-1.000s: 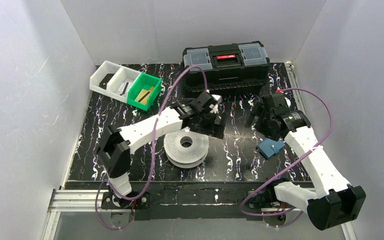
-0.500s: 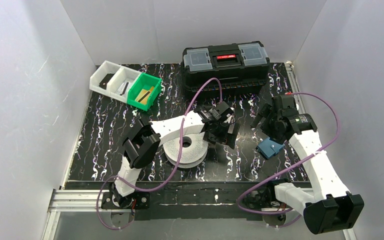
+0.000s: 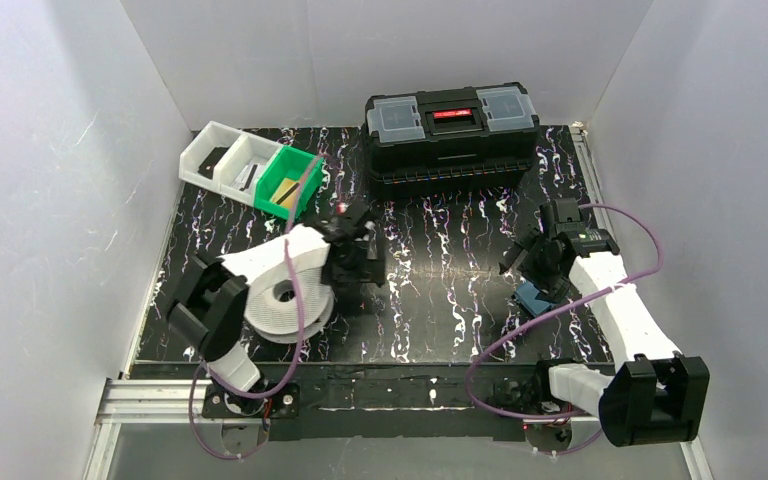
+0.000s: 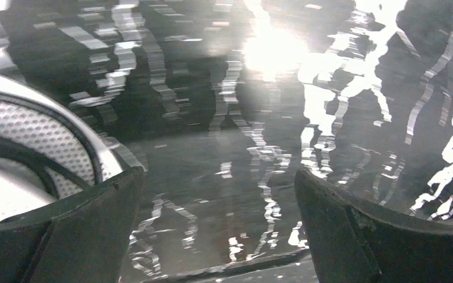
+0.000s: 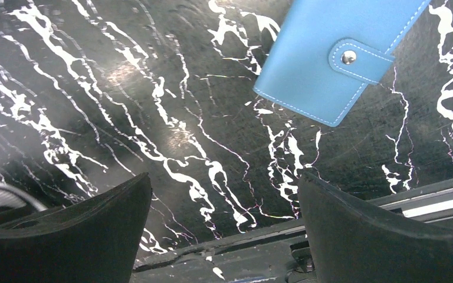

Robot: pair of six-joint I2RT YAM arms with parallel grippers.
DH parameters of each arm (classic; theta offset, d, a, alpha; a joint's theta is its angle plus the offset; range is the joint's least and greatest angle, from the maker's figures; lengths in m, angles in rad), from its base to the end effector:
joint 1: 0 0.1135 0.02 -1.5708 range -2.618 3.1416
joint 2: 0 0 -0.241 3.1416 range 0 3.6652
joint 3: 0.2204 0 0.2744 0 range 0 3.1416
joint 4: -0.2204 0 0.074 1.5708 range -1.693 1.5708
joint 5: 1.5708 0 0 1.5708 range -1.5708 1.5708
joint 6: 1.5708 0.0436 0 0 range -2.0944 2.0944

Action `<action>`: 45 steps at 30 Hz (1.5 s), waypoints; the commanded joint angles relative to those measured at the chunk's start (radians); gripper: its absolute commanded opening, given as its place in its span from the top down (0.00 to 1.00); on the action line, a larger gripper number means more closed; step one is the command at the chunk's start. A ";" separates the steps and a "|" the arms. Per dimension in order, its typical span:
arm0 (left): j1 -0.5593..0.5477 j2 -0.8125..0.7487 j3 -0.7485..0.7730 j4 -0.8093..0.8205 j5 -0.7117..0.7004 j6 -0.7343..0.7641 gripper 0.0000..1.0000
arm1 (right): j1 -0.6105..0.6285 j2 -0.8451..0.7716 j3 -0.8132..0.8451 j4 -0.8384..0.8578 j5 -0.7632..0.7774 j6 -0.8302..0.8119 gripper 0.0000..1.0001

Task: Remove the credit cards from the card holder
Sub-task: Move the card holder to the center of the board.

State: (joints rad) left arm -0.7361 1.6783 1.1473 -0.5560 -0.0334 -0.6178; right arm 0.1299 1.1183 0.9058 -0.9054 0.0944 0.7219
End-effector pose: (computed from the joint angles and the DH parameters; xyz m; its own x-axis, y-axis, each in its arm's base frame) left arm 0.2691 -0.2418 0.1652 -0.9168 0.0494 -0.3963 0.1576 0.9565 -0.2453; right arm 0.2389 0.0271 0.2268 -0.7274 0.5684 -0.3844 0.5231 0.8219 0.2255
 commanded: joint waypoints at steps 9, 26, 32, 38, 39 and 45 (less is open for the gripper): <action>0.312 -0.250 -0.119 -0.101 0.013 0.080 0.00 | -0.339 0.069 -0.114 0.110 -0.118 0.009 0.00; 0.310 -0.347 -0.017 -0.152 0.197 0.170 0.01 | -0.438 0.370 -0.047 0.274 -0.078 0.026 0.19; 0.309 -0.364 -0.033 -0.153 0.201 0.157 0.00 | -0.245 0.386 -0.033 0.239 -0.037 0.042 0.29; 0.307 -0.369 -0.050 -0.151 0.205 0.144 0.01 | 0.060 0.435 -0.030 0.292 -0.173 0.101 0.40; 0.307 -0.367 -0.052 -0.152 0.206 0.142 0.00 | 0.122 0.451 -0.015 0.295 -0.190 0.107 0.39; 0.298 -0.352 -0.068 -0.145 0.218 0.121 0.00 | 0.405 0.549 0.124 0.251 -0.202 0.132 0.30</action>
State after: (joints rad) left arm -0.4286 1.3495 1.0969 -0.6819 0.1638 -0.4824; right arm 0.4141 1.6226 0.9535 -0.6109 -0.0685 0.8230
